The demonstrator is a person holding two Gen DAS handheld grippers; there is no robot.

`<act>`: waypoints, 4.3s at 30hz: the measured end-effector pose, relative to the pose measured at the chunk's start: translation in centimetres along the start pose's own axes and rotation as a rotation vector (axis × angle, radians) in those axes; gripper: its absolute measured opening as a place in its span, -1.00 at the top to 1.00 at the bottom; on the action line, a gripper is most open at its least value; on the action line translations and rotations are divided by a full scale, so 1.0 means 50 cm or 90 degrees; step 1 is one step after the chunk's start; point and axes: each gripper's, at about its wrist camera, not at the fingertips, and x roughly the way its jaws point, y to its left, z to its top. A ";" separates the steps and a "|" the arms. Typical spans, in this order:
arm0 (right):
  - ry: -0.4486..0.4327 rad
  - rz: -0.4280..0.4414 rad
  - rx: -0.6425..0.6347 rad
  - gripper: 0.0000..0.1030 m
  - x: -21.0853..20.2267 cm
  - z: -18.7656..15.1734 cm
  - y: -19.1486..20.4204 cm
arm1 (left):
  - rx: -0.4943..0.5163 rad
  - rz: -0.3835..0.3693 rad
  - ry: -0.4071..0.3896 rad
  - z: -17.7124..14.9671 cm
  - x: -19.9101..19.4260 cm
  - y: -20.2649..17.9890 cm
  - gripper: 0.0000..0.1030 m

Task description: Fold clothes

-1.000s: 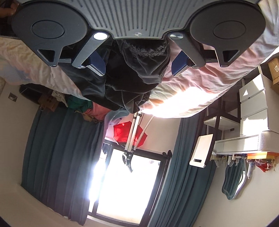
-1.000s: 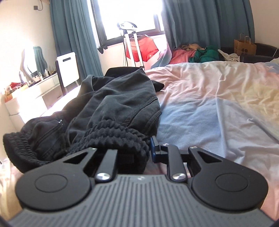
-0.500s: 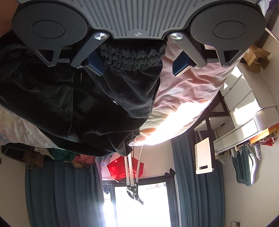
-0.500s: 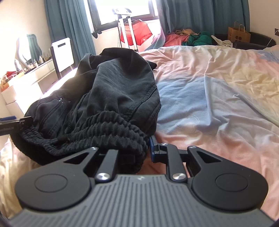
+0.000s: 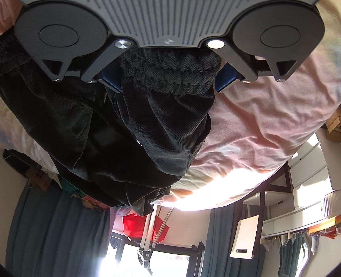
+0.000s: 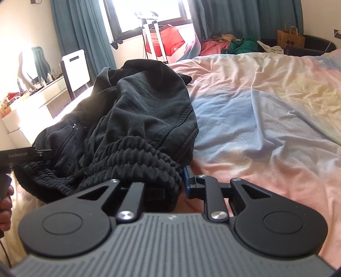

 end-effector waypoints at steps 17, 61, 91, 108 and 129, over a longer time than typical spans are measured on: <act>0.096 0.059 0.147 -0.12 -0.021 -0.012 -0.047 | -0.175 -0.070 0.048 -0.013 0.030 0.069 0.33; 0.128 0.263 0.414 0.47 0.111 -0.034 -0.125 | -0.462 -0.165 0.042 -0.025 0.032 0.207 0.39; 0.334 0.568 0.247 0.59 0.324 -0.079 0.585 | -0.210 0.188 -0.078 0.392 0.125 0.566 0.65; 0.227 0.528 0.015 -0.62 0.106 -0.002 0.527 | -0.124 0.202 -0.076 0.334 -0.075 0.389 -1.00; -0.131 0.165 -0.092 -0.60 -0.182 0.061 0.091 | 0.039 -0.041 -0.227 -0.085 -0.302 -0.194 -0.99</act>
